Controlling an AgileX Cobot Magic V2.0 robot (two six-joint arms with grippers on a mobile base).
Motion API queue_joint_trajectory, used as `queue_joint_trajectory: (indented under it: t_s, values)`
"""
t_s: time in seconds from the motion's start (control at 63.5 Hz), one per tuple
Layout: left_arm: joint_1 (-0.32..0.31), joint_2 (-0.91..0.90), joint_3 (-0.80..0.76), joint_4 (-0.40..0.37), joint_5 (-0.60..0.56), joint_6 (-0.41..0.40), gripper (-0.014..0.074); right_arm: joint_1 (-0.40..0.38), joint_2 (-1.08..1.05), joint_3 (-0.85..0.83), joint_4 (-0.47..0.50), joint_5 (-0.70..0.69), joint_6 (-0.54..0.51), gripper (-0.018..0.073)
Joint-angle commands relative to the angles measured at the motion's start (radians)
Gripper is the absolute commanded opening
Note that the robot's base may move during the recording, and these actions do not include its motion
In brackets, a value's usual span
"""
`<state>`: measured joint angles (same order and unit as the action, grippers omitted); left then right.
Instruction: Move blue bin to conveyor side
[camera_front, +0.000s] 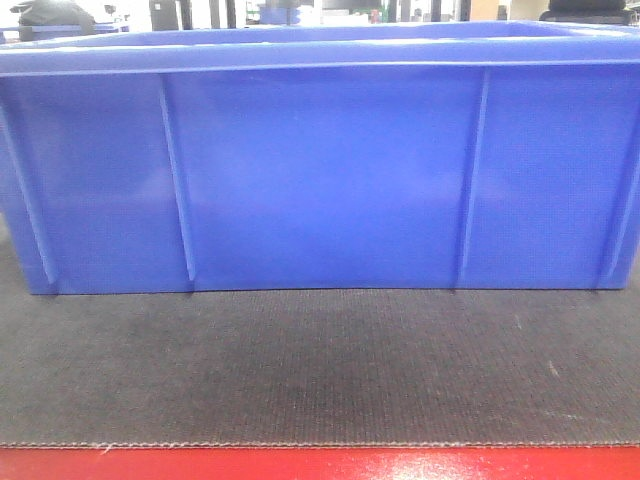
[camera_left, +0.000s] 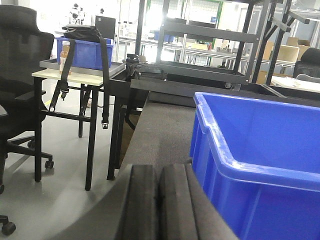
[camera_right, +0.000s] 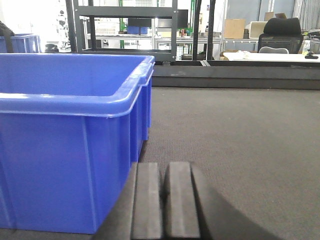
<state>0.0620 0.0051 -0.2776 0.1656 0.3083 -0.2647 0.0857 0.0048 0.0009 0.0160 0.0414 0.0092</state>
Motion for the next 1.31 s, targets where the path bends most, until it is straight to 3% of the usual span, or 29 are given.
queue_joint_trajectory:
  t_s: [0.0,0.929,1.024,1.087,1.181,1.292]
  values:
    - [-0.008,-0.005,-0.001,0.002,-0.016,-0.001,-0.002,-0.004,-0.005,-0.001,-0.016,-0.026,-0.009,-0.0081]
    - [-0.008,-0.005,-0.001,0.002,-0.016,-0.001,-0.002,-0.004,-0.005,-0.001,-0.016,-0.026,-0.009,-0.0081]
    - [-0.005,-0.005,-0.001,0.068,-0.001,-0.001,-0.002,-0.004,-0.005,-0.001,-0.016,-0.026,-0.009,-0.0081]
    - [-0.005,-0.005,0.007,0.073,-0.012,-0.001,-0.002,-0.004,-0.005,-0.001,-0.016,-0.026,-0.009,-0.0081]
    - [-0.019,-0.005,0.045,-0.011,-0.018,0.009,-0.002,-0.004,-0.005,-0.001,-0.016,-0.026,-0.009,-0.0081]
    - [-0.072,-0.005,0.137,-0.075,-0.119,0.141,-0.002,-0.004,-0.005,-0.001,-0.016,-0.026,-0.009,-0.0081]
